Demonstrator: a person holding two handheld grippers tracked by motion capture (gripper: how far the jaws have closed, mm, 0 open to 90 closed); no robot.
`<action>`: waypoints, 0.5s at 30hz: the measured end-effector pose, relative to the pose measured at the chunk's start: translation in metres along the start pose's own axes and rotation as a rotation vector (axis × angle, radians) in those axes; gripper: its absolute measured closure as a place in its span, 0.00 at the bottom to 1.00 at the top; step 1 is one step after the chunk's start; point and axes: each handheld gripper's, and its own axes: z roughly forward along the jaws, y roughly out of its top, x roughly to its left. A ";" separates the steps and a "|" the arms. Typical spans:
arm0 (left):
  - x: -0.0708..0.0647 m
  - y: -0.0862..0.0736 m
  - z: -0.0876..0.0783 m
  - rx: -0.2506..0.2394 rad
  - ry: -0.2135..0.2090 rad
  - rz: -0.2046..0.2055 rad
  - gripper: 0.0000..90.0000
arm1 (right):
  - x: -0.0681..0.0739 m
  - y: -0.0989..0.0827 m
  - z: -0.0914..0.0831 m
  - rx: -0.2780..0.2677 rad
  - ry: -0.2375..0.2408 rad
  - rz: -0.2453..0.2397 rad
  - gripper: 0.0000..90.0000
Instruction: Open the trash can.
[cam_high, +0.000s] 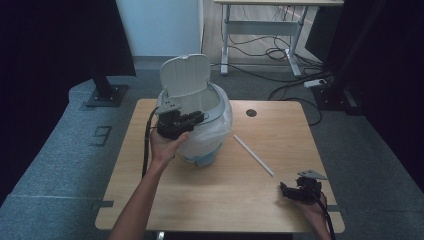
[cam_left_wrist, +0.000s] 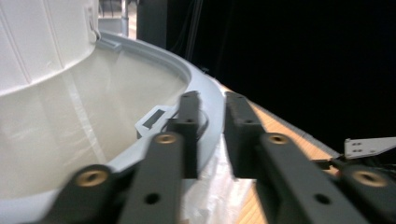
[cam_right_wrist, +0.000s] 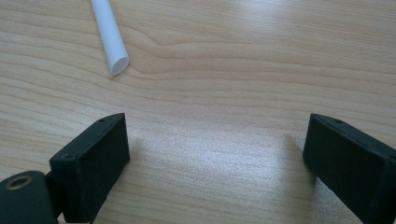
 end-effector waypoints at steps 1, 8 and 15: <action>-0.001 0.000 -0.004 0.001 0.004 0.006 0.76 | 0.000 0.000 0.000 0.000 0.000 0.000 0.07; -0.011 -0.010 -0.027 -0.005 0.077 0.059 0.39 | 0.000 0.000 0.000 0.000 0.000 0.000 0.07; -0.010 -0.044 -0.049 0.005 0.140 0.061 0.30 | 0.000 0.000 0.000 0.000 0.000 0.000 0.07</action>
